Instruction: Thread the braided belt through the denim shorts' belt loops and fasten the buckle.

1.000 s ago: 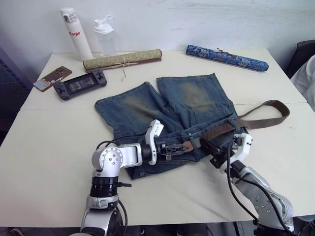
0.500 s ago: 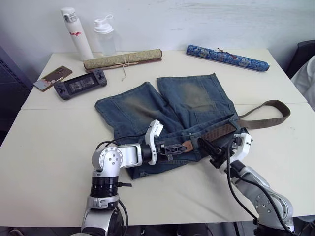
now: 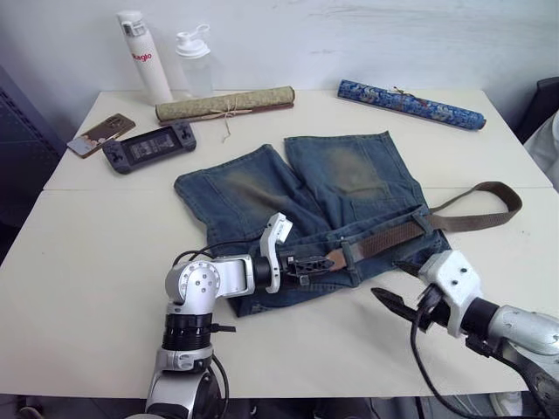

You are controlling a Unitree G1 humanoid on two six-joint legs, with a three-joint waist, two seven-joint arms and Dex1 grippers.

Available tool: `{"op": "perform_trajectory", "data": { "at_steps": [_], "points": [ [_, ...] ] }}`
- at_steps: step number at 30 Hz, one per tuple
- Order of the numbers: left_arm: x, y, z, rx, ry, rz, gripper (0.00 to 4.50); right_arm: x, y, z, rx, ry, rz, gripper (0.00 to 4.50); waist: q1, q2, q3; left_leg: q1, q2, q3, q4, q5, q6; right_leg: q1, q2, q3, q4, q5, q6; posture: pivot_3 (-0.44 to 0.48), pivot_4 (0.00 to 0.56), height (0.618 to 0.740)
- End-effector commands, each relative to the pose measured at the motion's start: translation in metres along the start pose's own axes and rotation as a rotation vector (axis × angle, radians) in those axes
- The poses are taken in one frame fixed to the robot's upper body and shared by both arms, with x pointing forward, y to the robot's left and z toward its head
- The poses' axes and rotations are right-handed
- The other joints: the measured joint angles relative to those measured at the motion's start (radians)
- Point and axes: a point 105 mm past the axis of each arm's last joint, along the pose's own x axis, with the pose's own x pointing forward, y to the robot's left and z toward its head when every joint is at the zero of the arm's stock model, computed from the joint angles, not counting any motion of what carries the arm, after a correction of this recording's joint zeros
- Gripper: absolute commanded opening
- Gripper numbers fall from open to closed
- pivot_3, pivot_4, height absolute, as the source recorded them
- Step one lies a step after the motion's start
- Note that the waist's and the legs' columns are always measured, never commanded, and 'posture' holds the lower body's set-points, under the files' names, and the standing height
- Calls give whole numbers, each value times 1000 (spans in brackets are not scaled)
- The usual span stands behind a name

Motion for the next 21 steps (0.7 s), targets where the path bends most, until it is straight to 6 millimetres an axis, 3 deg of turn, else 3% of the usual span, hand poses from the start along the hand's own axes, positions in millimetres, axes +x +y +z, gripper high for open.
{"op": "perform_trajectory", "data": {
  "at_steps": [1, 8, 11, 17, 21],
  "points": [
    [2, -8, 5, 22, -8, -40, 0, 8, -1, 7, -297, -19, -21, 3488, 1, -3, 2, 0, 0, 0, 0, 0, 0, 0, 0, 0, 0, 0, 0, 0, 150, 717],
    [1, -12, 10, 27, -20, -51, 0, 23, 6, -21, -595, 70, -20, 3488, 2, -3, 2, 0, 1, -1, 0, 2, -3, 1, 0, -1, 0, 0, 0, 0, 150, 717],
    [1, -15, 14, 29, -33, -65, 0, 32, 0, -22, -645, 63, -86, 3488, 0, -4, 2, 1, 1, -2, 1, 3, -3, 2, 0, -1, 0, 0, 0, 0, 150, 717],
    [-2, -25, 18, 85, -33, -82, 0, 47, 9, -37, -656, 91, -96, 3488, -1, -5, 2, 2, 1, -2, 1, 3, -4, 2, 1, -1, 0, 0, 0, 0, 150, 717],
    [-5, -28, 21, 96, -36, -82, 0, 50, 7, -44, -647, 116, -123, 2218, -2, -6, 2, 3, 1, -2, 1, 3, -4, 4, 1, 0, 1, 0, 0, 0, 150, 717]
  ]
}}
